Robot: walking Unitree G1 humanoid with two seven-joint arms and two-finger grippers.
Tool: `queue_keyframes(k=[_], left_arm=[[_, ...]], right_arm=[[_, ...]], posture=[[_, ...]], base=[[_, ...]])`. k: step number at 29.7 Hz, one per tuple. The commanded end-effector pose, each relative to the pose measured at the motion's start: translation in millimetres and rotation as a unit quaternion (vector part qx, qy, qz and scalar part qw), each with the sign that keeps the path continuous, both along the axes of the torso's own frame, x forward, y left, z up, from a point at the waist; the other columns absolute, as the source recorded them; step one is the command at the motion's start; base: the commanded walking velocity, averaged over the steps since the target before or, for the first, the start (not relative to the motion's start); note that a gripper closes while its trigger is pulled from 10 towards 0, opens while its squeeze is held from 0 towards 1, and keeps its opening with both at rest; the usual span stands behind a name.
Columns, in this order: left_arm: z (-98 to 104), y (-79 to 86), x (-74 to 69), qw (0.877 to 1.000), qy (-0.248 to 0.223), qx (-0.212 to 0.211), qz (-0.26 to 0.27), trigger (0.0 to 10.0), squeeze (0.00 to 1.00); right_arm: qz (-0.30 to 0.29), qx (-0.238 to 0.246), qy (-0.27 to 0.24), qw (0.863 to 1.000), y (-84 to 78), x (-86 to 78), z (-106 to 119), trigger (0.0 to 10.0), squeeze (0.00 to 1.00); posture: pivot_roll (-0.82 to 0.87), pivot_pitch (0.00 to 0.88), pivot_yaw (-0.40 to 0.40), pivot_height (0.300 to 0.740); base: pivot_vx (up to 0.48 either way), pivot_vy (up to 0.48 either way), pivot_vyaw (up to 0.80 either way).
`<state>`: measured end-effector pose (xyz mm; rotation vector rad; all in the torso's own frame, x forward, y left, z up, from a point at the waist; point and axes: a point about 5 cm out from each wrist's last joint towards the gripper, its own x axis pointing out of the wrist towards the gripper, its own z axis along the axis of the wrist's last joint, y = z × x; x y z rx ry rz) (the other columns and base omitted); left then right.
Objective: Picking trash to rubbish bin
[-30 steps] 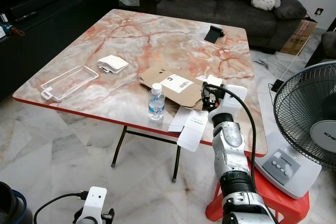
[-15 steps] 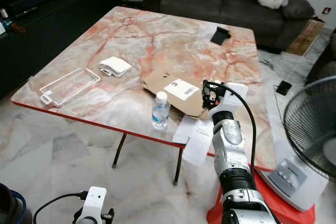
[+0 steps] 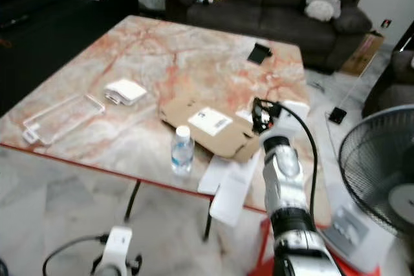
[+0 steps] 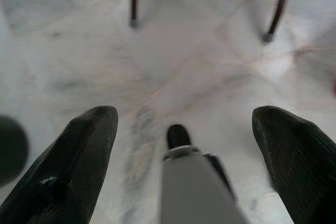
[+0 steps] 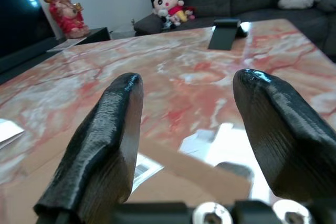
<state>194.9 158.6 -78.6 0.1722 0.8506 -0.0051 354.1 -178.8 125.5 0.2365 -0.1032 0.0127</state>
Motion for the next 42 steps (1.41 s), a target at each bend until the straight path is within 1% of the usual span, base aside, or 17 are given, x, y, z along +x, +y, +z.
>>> queue_keyframes(k=[1, 7, 11, 14, 18, 22, 25, 27, 29, 32, 34, 39, 42], left_arm=[[-3, -5.6, -4.5, 1.000, 0.008, -0.008, 0.000, 10.0, 0.00], [-3, -6.0, -5.3, 1.000, 0.010, -0.009, -0.001, 10.0, 0.00], [-4, -6.1, -6.8, 1.000, 0.014, -0.007, -0.001, 10.0, 0.00], [-4, -6.5, -7.6, 1.000, 0.015, -0.007, -0.002, 10.0, 0.00], [-5, -6.3, -8.4, 1.000, 0.018, -0.006, -0.004, 10.0, 0.00], [-6, -5.8, -9.7, 1.000, 0.022, -0.004, -0.007, 10.0, 0.00], [-6, -5.4, -10.5, 1.000, 0.025, -0.003, -0.007, 10.0, 0.00], [-6, -5.1, -10.9, 1.000, 0.026, -0.003, -0.008, 10.0, 0.00], [-7, -5.1, -11.4, 1.000, 0.028, -0.004, -0.009, 10.0, 0.00], [-7, -5.1, -11.5, 1.000, 0.028, -0.004, -0.009, 10.0, 0.00], [-6, -7.2, -10.5, 1.000, 0.027, -0.006, -0.012, 10.0, 0.00], [-6, -7.8, -10.2, 1.000, 0.027, -0.008, -0.011, 10.0, 0.00], [-6, -7.8, -10.3, 1.000, 0.027, -0.008, -0.010, 10.0, 0.00]], right_arm=[[-0.006, -0.003, 0.002, 1.000, -5.5, -0.3, 1, 10.0, 0.00], [-0.007, 0.000, 0.006, 1.000, -7.1, -0.6, -1, 10.0, 0.00], [-0.001, -0.007, 0.027, 1.000, -6.4, -0.4, -6, 10.0, 0.00], [-0.006, 0.008, 0.036, 0.999, -7.8, -1.6, -11, 10.0, 0.00], [-0.008, 0.016, 0.044, 0.999, -7.3, -2.8, -15, 10.0, 0.00], [-0.011, 0.040, 0.065, 0.997, -5.7, -4.1, -22, 10.0, 0.00], [-0.009, 0.068, 0.091, 0.994, -3.7, -3.7, -28, 10.0, 0.00], [-0.017, 0.121, 0.110, 0.986, -3.3, -2.3, -31, 10.0, 0.00], [-0.022, 0.161, 0.111, 0.980, -3.6, -1.1, -31, 10.0, 0.00], [-0.022, 0.163, 0.111, 0.980, -3.6, -1.1, -31, 10.0, 0.00], [-0.015, 0.163, 0.105, 0.981, -3.8, 1.0, -26, 10.0, 0.00], [-0.020, 0.193, 0.113, 0.974, -6.8, 0.7, -28, 10.0, 0.00], [-0.020, 0.202, 0.118, 0.972, -7.1, 0.2, -29, 10.0, 0.00]], posture=[[-0.07, 0.024, -0.080, 0.740], [-0.07, 0.020, -0.082, 0.740], [-0.07, 0.016, -0.083, 0.740], [-0.06, 0.010, -0.083, 0.740], [-0.07, 0.007, -0.082, 0.740], [-0.07, 0.004, -0.081, 0.740], [-0.07, 0.000, -0.081, 0.740], [-0.07, 0.000, -0.081, 0.740], [-0.07, 0.000, -0.081, 0.740], [-0.07, 0.000, -0.081, 0.740], [-0.07, 0.000, -0.080, 0.740], [-0.07, 0.000, -0.082, 0.740], [-0.07, 0.000, -0.082, 0.740]], base=[[0.000, 0.000, 0.00], [0.000, 0.000, 0.00], [0.000, 0.000, 0.00], [0.000, 0.000, 0.00], [0.000, 0.000, 0.00], [0.000, 0.000, 0.00], [0.000, 0.000, 0.00], [0.000, 0.000, 0.00], [0.000, 0.000, 0.00], [0.000, 0.000, 0.00], [0.000, 0.000, 0.00], [0.000, 0.000, 0.00], [0.000, 0.000, 0.00]])
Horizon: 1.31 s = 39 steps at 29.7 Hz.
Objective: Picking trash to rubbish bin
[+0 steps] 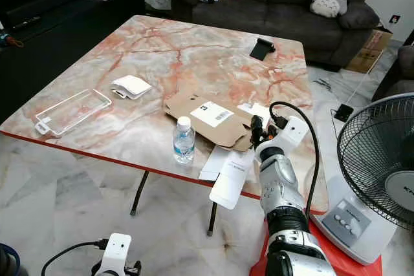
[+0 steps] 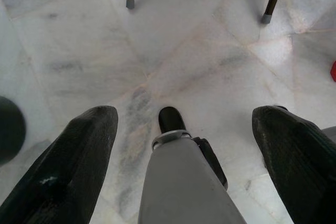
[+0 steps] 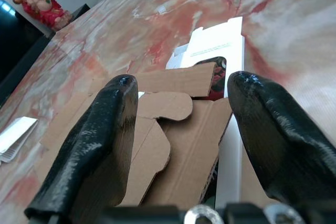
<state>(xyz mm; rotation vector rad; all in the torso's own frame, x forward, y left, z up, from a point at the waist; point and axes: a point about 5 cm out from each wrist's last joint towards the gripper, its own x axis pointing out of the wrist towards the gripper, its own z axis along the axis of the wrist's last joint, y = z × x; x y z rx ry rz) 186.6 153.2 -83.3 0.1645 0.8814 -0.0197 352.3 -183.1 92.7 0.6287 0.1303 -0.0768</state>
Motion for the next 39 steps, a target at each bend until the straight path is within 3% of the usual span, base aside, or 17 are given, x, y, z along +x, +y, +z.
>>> queue_keyframes(k=[1, 15, 17, 39], left_arm=[[-2, -2.4, -2.1, 1.000, 0.011, -0.002, -0.006, 10.0, 0.00], [-2, -1.7, -3.6, 1.000, 0.014, -0.001, -0.001, 10.0, 0.00], [-2, -1.5, -3.2, 1.000, 0.013, 0.000, -0.002, 10.0, 0.00], [-2, -1.5, -1.9, 1.000, 0.012, 0.000, -0.001, 10.0, 0.00]], right_arm=[[-0.003, 0.008, 0.001, 1.000, -3.6, 1.8, 3, 10.0, 0.00], [-0.005, 0.025, 0.025, 0.999, -1.5, 0.8, -3, 10.0, 0.00], [0.005, -0.003, 0.032, 0.999, 0.9, 0.6, -5, 10.0, 0.00], [0.020, -0.014, 0.032, 0.999, 6.0, 0.9, -5, 10.0, 0.00]], posture=[[-0.07, 0.000, -0.084, 0.740], [-0.06, 0.016, -0.088, 0.740], [-0.06, 0.016, -0.088, 0.740], [-0.06, 0.020, -0.089, 0.740]], base=[[0.000, 0.000, 0.00], [0.000, 0.000, 0.00], [0.000, 0.000, 0.00], [0.000, 0.000, 0.00]])
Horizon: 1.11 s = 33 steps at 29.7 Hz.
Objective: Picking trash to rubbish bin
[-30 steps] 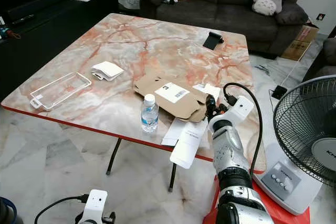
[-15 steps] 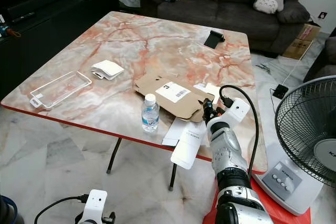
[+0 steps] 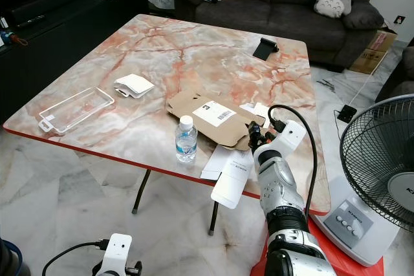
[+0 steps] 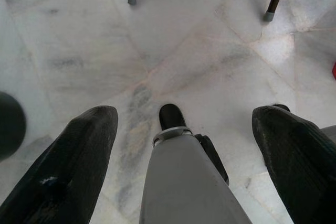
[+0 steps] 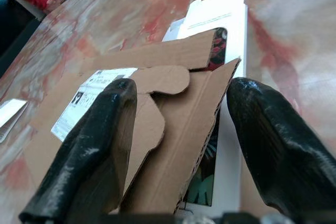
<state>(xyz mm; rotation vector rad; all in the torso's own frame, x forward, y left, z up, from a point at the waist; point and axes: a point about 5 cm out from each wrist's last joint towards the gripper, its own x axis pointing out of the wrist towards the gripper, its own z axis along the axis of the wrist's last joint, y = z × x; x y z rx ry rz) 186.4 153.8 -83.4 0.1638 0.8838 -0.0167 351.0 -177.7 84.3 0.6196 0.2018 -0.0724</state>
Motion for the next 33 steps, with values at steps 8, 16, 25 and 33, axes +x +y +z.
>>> queue_keyframes(k=[8, 16, 25, 33], left_arm=[[-1.3, -2.9, -1.4, 1.000, 0.011, 0.000, -0.004, 10.0, 0.00], [-1.6, -3.1, -1.8, 1.000, 0.012, 0.002, -0.005, 10.0, 0.00], [-1.9, -2.6, -2.4, 1.000, 0.013, 0.002, -0.006, 10.0, 0.00], [-1.9, -2.3, -2.4, 1.000, 0.014, 0.003, -0.007, 10.0, 0.00]], right_arm=[[0.012, -0.017, 0.002, 1.000, 2.6, 1.6, 1.2, 10.0, 0.00], [0.018, -0.027, 0.004, 0.999, 3.7, 0.7, -0.3, 3.3, 0.00], [0.026, -0.028, 0.003, 0.999, 5.9, 0.3, -0.8, 0.0, 0.00], [0.026, -0.028, 0.001, 0.999, 6.3, 0.1, -0.9, 0.0, 0.00]], posture=[[-0.06, 0.020, -0.089, 0.740], [-0.06, 0.020, -0.091, 0.740], [-0.06, 0.022, -0.089, 0.740], [-0.06, 0.021, -0.088, 0.740]], base=[[0.000, 0.000, 0.00], [0.000, 0.000, 0.00], [0.000, 0.000, 0.00], [0.000, 0.000, 0.00]])
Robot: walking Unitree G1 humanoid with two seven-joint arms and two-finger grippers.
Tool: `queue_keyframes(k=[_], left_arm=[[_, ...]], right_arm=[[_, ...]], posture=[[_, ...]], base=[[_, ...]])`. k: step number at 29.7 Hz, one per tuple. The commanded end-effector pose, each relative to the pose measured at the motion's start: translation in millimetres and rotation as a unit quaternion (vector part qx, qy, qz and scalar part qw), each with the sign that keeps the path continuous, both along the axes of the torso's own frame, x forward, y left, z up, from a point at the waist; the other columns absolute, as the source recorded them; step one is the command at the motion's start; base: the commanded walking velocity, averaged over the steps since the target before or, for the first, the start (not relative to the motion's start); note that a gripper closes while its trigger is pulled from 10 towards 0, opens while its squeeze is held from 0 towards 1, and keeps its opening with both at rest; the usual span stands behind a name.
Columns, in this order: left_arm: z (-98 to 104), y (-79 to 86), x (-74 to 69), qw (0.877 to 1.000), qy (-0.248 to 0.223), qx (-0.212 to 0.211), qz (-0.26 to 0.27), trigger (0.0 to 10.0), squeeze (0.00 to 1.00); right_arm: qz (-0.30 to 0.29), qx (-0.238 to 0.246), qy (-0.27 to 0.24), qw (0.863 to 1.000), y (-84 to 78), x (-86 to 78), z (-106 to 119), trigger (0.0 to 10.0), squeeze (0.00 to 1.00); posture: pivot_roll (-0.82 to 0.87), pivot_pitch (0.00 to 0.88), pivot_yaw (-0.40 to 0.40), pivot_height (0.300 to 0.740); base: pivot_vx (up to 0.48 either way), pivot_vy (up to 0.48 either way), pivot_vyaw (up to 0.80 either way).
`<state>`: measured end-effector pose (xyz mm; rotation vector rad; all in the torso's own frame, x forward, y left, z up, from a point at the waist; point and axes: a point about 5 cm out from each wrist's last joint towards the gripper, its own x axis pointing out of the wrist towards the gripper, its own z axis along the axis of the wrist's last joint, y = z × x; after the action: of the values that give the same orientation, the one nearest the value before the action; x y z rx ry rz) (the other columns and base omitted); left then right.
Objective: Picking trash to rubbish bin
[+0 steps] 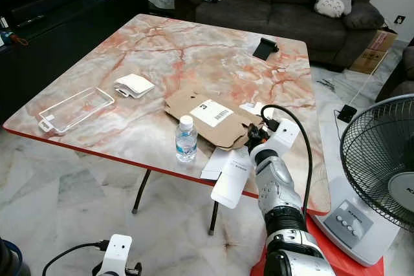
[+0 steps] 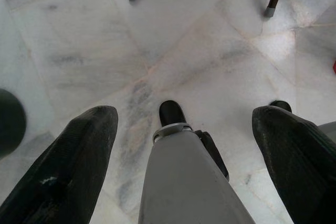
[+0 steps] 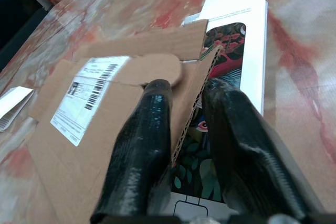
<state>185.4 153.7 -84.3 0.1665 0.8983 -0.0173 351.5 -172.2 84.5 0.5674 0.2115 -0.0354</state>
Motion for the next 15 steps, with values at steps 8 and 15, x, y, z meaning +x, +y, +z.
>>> queue_keyframes(k=[8, 15], left_arm=[[-1, -2.0, -0.8, 1.000, 0.006, 0.003, -0.007, 10.0, 0.00], [-1, -1.6, -0.4, 1.000, 0.005, 0.005, -0.008, 10.0, 0.00]], right_arm=[[0.006, 0.000, -0.006, 1.000, 1.4, -0.2, 0, 0.0, 0.00], [0.001, 0.024, -0.063, 0.998, 1.7, 3.4, 16, 0.0, 0.00]], posture=[[-0.06, 0.020, -0.086, 0.740], [-0.06, 0.018, -0.082, 0.740]], base=[[0.000, 0.000, 0.00], [0.000, 0.000, 0.00]])
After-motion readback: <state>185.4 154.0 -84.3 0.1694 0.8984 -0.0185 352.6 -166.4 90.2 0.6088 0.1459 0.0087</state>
